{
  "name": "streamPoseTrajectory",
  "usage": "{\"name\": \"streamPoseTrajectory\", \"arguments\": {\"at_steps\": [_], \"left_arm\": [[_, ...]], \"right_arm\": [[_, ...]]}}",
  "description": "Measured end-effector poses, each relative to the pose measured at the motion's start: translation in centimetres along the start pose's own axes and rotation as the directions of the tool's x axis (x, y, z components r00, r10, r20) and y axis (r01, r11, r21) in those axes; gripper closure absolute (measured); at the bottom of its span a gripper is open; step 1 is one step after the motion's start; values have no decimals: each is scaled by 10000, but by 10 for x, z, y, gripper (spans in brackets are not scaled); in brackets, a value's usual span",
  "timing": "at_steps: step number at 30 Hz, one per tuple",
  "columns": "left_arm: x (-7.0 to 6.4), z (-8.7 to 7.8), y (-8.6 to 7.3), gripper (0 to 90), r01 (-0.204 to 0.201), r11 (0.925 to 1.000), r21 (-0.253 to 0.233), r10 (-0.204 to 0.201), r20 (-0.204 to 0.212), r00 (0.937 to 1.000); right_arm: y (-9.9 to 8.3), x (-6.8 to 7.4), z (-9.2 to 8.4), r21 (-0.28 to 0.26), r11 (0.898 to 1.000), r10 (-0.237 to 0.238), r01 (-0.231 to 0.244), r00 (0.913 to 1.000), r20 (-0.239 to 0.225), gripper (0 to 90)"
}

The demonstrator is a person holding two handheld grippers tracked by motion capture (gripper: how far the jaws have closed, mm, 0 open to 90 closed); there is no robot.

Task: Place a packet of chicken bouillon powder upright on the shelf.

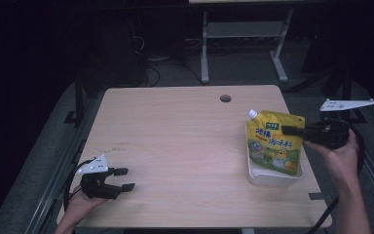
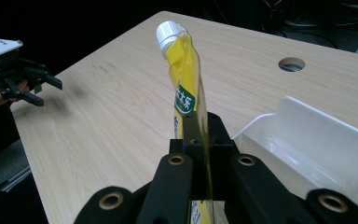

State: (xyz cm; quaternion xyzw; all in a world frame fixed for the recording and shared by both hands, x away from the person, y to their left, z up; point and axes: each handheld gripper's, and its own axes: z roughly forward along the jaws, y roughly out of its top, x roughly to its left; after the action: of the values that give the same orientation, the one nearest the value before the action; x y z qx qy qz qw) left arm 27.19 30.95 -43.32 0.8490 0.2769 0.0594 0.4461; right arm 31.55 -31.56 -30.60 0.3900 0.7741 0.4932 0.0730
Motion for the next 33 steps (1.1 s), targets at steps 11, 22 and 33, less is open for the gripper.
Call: {"name": "streamPoseTrajectory", "arguments": {"at_steps": [11,22,33], "left_arm": [[0,0,0,328,-19,10000,46,19,17,10000],[0,1,0,329,3,10000,70,-4,41,10000],[0,1,0,330,14,10000,89,-14,68,10000]], "right_arm": [[-6,-4,4,48,9999,162,-163,9998,61,893],[-14,-9,8,87,9992,379,-380,9992,97,889],[-21,-13,11,188,9984,535,-539,9983,223,880]]}}
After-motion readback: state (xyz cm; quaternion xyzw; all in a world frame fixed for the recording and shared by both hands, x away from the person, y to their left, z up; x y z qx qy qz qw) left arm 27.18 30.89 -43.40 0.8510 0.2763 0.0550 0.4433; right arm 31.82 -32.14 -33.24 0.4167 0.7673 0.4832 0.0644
